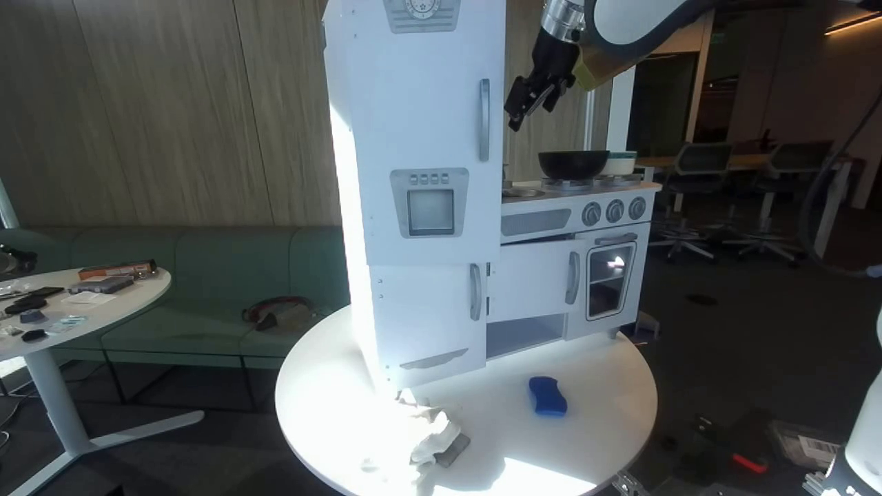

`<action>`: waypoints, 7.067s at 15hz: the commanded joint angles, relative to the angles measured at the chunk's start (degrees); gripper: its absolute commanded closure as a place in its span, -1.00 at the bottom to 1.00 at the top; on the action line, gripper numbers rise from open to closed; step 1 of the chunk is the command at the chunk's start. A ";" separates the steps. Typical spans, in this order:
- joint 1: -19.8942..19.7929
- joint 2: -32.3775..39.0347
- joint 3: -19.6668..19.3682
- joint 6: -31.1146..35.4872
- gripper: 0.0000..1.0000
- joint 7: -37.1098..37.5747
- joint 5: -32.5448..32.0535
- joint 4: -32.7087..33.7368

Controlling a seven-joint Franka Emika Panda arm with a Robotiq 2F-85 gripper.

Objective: Open the cabinet door and move the objects from the lower shelf onto the top shelf

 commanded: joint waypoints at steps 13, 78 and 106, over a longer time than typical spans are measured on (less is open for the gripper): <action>13.86 -5.05 -9.17 6.79 -1.00 -13.53 20.57 -4.13; 14.75 17.79 2.31 -30.30 -1.00 -6.66 17.57 17.75; 15.66 30.51 9.45 2.36 -1.00 96.45 -41.76 5.76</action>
